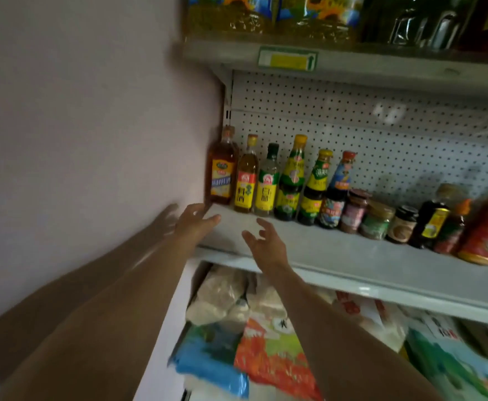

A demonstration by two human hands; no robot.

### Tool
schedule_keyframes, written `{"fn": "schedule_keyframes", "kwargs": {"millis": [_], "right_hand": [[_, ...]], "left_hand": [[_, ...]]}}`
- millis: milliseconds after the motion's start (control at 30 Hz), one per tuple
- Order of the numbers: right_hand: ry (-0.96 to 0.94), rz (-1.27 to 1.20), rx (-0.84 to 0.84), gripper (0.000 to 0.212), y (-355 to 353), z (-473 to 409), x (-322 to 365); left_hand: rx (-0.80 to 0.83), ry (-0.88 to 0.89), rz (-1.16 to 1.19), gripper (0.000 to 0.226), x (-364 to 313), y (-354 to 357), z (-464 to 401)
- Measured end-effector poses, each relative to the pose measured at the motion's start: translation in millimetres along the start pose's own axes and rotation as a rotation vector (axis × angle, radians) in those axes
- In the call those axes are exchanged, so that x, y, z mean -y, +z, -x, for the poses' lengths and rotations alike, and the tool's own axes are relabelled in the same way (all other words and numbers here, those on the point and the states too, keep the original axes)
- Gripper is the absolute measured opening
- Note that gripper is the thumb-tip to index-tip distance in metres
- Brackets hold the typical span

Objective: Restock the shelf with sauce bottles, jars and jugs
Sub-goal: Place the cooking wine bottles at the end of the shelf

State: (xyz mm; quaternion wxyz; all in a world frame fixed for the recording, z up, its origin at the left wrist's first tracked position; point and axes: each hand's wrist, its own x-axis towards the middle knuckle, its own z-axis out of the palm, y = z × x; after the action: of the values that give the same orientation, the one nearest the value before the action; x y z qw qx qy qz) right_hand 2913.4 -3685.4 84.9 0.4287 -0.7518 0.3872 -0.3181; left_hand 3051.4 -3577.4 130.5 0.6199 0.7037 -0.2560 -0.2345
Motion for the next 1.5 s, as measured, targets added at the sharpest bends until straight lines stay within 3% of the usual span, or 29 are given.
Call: {"fn": "schedule_keyframes", "kwargs": {"millis": [133,267,533,1067,1333,1500], "right_hand": [[0.033,0.122,0.051,0.062,-25,68,-26],[0.015,0.203,0.092,0.054,-38,138,-64],[0.199,0.279,0.235,0.071,-46,231,-132],[0.458,0.436,0.331,0.077,14,277,-251],[0.634,0.418,0.363,0.076,49,310,-353],[0.703,0.384,0.391,0.072,78,329,-442]], "left_hand": [[0.018,-0.063,0.067,0.056,49,-1,78],[-0.001,-0.114,-0.039,0.054,98,5,150],[0.091,-0.199,-0.191,0.056,181,7,232],[0.315,-0.340,-0.348,0.065,327,5,218],[0.373,-0.497,-0.458,0.068,445,15,229],[0.354,-0.624,-0.402,0.060,530,30,249]]}}
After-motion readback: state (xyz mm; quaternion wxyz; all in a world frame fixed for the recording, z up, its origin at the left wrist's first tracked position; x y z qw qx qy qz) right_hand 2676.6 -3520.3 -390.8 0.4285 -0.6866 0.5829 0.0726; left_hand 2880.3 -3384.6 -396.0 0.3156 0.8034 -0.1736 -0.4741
